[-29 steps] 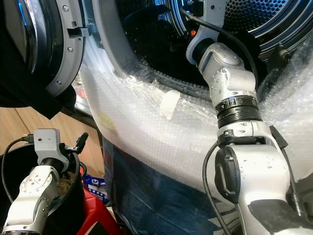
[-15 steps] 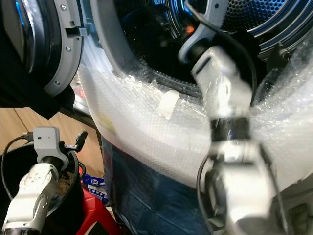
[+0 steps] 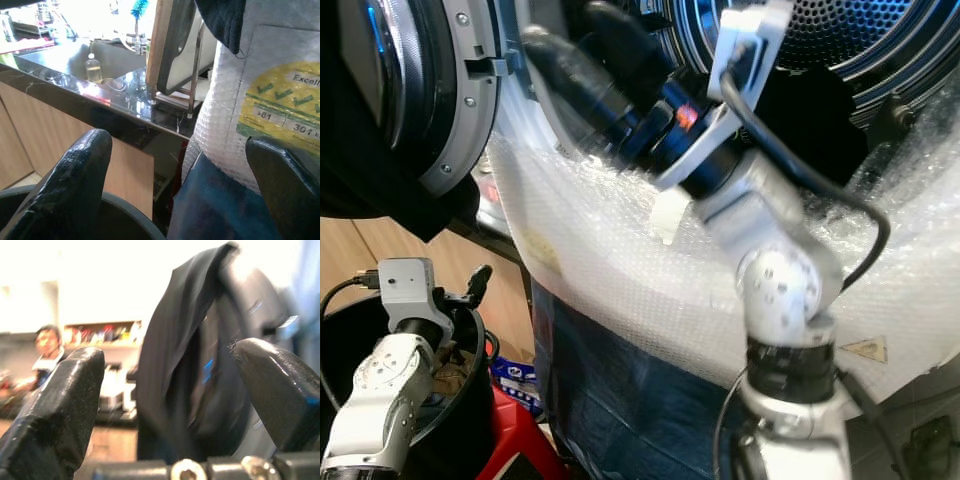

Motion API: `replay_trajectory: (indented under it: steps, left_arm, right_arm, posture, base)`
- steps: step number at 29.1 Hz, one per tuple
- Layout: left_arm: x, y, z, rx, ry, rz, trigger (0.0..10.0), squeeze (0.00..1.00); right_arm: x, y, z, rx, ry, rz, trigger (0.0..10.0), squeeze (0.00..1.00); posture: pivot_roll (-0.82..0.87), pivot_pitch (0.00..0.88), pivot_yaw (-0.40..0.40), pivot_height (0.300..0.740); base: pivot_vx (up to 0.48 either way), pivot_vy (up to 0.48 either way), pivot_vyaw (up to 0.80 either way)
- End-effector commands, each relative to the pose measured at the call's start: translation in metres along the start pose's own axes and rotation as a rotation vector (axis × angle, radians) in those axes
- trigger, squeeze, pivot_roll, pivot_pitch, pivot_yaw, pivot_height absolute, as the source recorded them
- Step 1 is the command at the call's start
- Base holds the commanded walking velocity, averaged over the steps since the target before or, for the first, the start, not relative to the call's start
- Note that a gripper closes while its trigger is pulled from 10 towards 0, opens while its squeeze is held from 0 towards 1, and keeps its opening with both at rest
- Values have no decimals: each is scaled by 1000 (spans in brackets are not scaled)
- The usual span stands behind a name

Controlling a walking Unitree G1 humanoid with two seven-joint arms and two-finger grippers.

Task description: Clothes washing

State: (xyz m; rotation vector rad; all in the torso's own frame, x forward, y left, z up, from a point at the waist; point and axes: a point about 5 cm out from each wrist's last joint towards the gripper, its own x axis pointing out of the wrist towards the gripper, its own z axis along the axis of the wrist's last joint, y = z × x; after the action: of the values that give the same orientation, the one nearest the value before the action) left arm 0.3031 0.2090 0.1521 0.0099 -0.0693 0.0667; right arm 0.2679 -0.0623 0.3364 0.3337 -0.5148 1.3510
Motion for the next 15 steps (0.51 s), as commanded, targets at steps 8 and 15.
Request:
replay_trajectory:
  steps: [8, 15]
  left_arm:
    - [-28, -32, -30, 53, 177, -403, 10000, 0]
    - [-35, -40, -69, 103, 330, -530, 10000, 0]
  right_arm:
    - [-98, 33, -107, 165, 506, -40, 10000, 0]
    - [-170, 37, -168, 342, 673, -330, 10000, 0]
  posture:
    - [50, 10, -67, 740]
    - [39, 14, -54, 740]
  base:
    - [0, 0, 0]
    - [0, 0, 0]
